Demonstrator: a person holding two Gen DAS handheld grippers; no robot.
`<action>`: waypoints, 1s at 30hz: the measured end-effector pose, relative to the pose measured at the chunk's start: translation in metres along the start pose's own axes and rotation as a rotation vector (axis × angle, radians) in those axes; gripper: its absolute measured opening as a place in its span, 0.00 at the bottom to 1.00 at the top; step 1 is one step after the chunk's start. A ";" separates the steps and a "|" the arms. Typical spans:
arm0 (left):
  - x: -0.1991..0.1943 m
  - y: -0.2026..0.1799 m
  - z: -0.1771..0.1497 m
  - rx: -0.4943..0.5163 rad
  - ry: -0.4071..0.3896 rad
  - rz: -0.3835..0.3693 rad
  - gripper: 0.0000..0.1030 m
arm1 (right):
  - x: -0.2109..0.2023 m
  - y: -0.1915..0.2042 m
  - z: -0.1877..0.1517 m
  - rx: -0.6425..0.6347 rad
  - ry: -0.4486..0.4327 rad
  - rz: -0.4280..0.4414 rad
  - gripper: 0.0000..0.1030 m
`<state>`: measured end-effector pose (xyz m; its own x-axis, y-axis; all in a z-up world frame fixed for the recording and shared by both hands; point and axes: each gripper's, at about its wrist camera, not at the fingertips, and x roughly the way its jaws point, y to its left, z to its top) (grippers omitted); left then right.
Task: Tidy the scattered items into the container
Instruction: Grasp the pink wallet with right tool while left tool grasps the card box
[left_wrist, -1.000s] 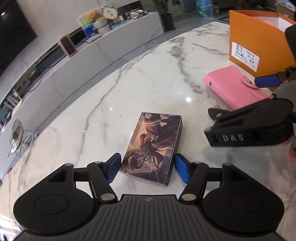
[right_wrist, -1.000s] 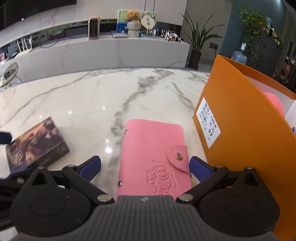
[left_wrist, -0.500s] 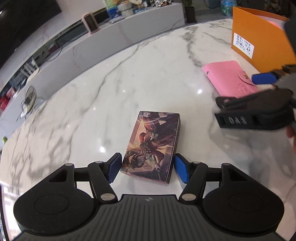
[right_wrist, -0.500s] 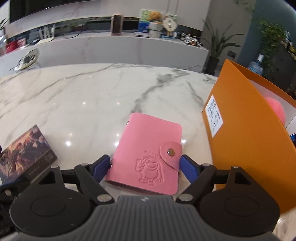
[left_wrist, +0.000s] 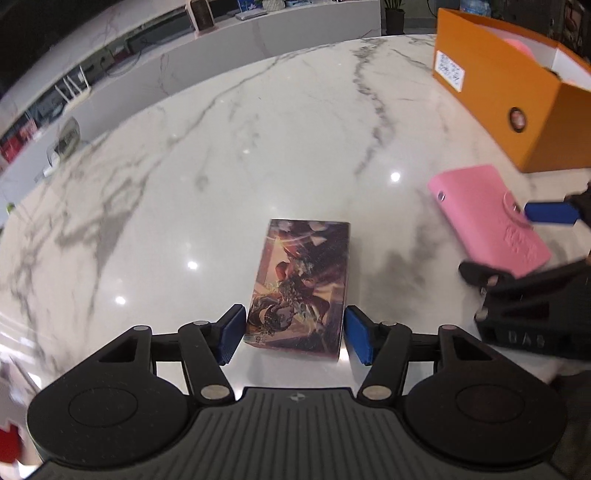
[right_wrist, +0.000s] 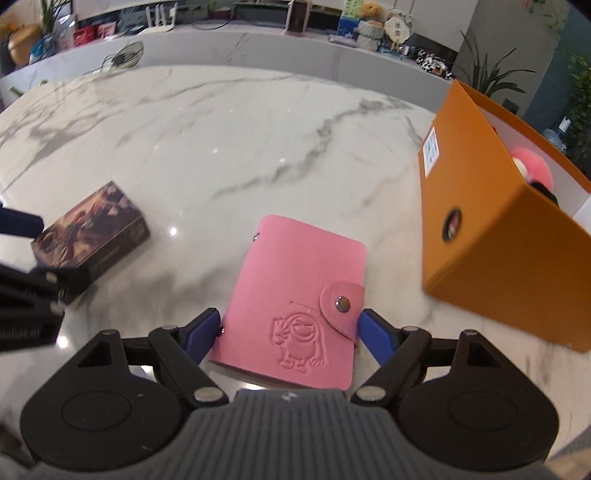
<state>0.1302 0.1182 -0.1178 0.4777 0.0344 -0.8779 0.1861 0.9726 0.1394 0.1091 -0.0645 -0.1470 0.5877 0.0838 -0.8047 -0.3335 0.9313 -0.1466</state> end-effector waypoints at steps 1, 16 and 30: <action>-0.003 -0.002 -0.003 -0.004 0.009 -0.023 0.67 | -0.004 0.000 -0.006 -0.014 0.005 0.007 0.81; -0.034 0.004 -0.013 -0.207 -0.076 -0.132 0.82 | -0.049 -0.027 -0.033 0.085 -0.034 0.015 0.83; 0.008 -0.006 0.016 -0.174 -0.007 -0.059 0.85 | -0.012 -0.034 -0.022 0.187 0.048 0.046 0.91</action>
<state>0.1462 0.1094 -0.1183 0.4766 -0.0253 -0.8788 0.0629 0.9980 0.0054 0.0971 -0.1051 -0.1457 0.5379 0.1154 -0.8351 -0.2144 0.9767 -0.0031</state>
